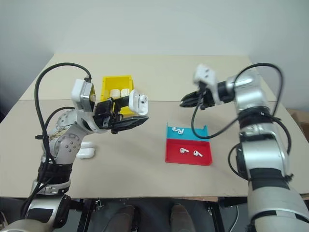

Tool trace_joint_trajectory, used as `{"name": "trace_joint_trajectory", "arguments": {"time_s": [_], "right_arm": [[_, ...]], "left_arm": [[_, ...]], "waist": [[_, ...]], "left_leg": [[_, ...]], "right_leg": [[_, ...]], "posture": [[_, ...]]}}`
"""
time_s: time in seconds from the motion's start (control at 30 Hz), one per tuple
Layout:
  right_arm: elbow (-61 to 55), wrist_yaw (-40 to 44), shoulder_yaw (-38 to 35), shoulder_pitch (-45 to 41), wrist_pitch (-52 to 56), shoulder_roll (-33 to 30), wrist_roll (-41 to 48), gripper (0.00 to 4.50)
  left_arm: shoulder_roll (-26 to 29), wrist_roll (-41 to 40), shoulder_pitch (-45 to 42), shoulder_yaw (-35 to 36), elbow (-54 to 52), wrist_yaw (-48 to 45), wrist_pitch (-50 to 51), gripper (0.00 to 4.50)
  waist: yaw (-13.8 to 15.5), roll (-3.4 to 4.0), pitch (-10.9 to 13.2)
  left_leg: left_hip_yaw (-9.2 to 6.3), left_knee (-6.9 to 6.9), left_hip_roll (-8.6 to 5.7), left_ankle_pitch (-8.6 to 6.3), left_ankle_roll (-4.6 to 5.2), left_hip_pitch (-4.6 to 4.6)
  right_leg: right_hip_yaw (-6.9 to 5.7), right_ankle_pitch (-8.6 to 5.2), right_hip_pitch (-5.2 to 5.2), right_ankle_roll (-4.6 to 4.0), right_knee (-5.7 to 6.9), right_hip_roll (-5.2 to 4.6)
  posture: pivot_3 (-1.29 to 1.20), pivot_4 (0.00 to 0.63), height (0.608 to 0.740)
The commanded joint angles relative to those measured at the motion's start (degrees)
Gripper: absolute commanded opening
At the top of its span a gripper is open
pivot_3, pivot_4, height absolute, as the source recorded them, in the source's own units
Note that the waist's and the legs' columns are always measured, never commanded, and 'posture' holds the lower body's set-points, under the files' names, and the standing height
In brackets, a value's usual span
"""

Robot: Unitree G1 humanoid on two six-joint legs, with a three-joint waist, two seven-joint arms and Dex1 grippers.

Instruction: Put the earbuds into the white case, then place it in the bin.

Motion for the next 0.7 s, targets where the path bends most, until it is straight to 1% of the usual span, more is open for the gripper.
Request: {"name": "trace_joint_trajectory", "arguments": {"time_s": [0.03, 0.1, 0.17, 0.23, 0.3, 0.37, 0.47, 0.57, 0.7], "right_arm": [[-25.60, -10.13, -12.58, 7.70, 24.35, 1.59, 16.62, 0.65], [-36.98, -21.73, -22.20, 10.43, 36.72, 7.15, 26.51, 0.65], [-45.73, -32.74, -29.61, 11.98, 44.73, 13.59, 34.41, 0.65], [-52.82, -42.12, -34.11, 13.01, 49.53, 19.47, 42.01, 0.65], [-58.34, -50.45, -36.11, 13.69, 52.06, 23.85, 49.26, 0.65], [-62.80, -56.38, -35.88, 15.17, 51.71, 25.99, 55.47, 0.65], [-66.37, -61.86, -32.42, 18.09, 50.02, 25.85, 59.17, 0.65], [-69.20, -63.98, -28.51, 20.89, 48.05, 23.71, 60.38, 0.65], [-70.13, -66.79, -25.01, 22.62, 44.76, 21.57, 63.24, 0.65]], "left_arm": [[-0.71, 0.02, -2.07, 0.23, 1.00, -0.71, -1.31, 2.79], [-1.26, 0.50, -2.84, -0.27, 2.06, -0.82, -1.52, 2.79], [-1.85, 0.96, -3.75, -0.80, 3.02, -0.69, -1.51, 2.79], [-2.56, 1.80, -4.86, -1.60, 4.14, -0.36, -1.48, 2.79], [-3.62, 2.78, -6.05, -2.47, 5.18, 0.28, -1.41, 2.79], [-4.37, 3.17, -7.07, -2.96, 5.92, 0.38, -0.94, 2.79], [-4.81, 3.42, -8.10, -3.27, 6.53, -0.02, -0.63, 2.79], [-4.94, 3.59, -8.63, -3.35, 6.81, -0.10, -0.48, 2.79], [-4.72, 3.65, -8.79, -3.20, 7.00, -0.40, -0.31, 2.79]], "waist": [[0.37, 0.01, 0.00], [0.19, 0.02, 0.01], [0.19, 0.02, 0.00], [0.31, 0.03, 0.00], [0.35, 0.04, -0.01], [0.29, 0.04, -0.01], [0.23, 0.04, -0.01], [0.11, 0.04, -0.01], [-0.16, 0.04, -0.01]], "left_leg": [[0.00, 0.00, 0.00, 0.00, 0.00, -0.04], [0.01, 0.01, -0.01, 0.00, 0.00, -0.19], [0.01, 0.04, -0.03, 0.02, -0.01, -0.42], [-0.02, 0.08, -0.03, 0.05, -0.04, -0.47], [-0.02, 0.08, -0.03, 0.06, -0.03, -0.46], [0.01, 0.12, -0.08, 0.08, -0.01, -0.47], [0.03, 0.12, -0.08, 0.09, -0.01, -0.49], [0.05, 0.12, -0.07, 0.09, 0.00, -0.50], [0.06, 0.12, -0.07, 0.09, 0.01, -0.51]], "right_leg": [[0.01, 0.00, -0.04, 0.00, 0.00, 0.00], [0.10, 0.00, -0.26, 0.00, 0.04, -0.01], [0.20, 0.00, -0.66, 0.00, 0.17, 0.01], [0.19, 0.00, -0.79, -0.01, 0.31, 0.05], [0.18, 0.00, -0.77, -0.01, 0.33, 0.06], [0.20, 0.00, -0.76, -0.01, 0.32, 0.04], [0.20, -0.01, -0.76, 0.01, 0.28, 0.05], [0.20, -0.01, -0.77, 0.01, 0.26, 0.07], [0.21, -0.02, -0.78, 0.02, 0.26, 0.09]], "posture": [[0.00, 0.150, 0.740], [0.00, 0.150, 0.740], [0.00, 0.150, 0.740], [0.00, 0.150, 0.740], [0.00, 0.150, 0.740], [0.00, 0.150, 0.740], [0.00, 0.150, 0.740], [0.00, 0.150, 0.740], [0.00, 0.150, 0.740]]}}
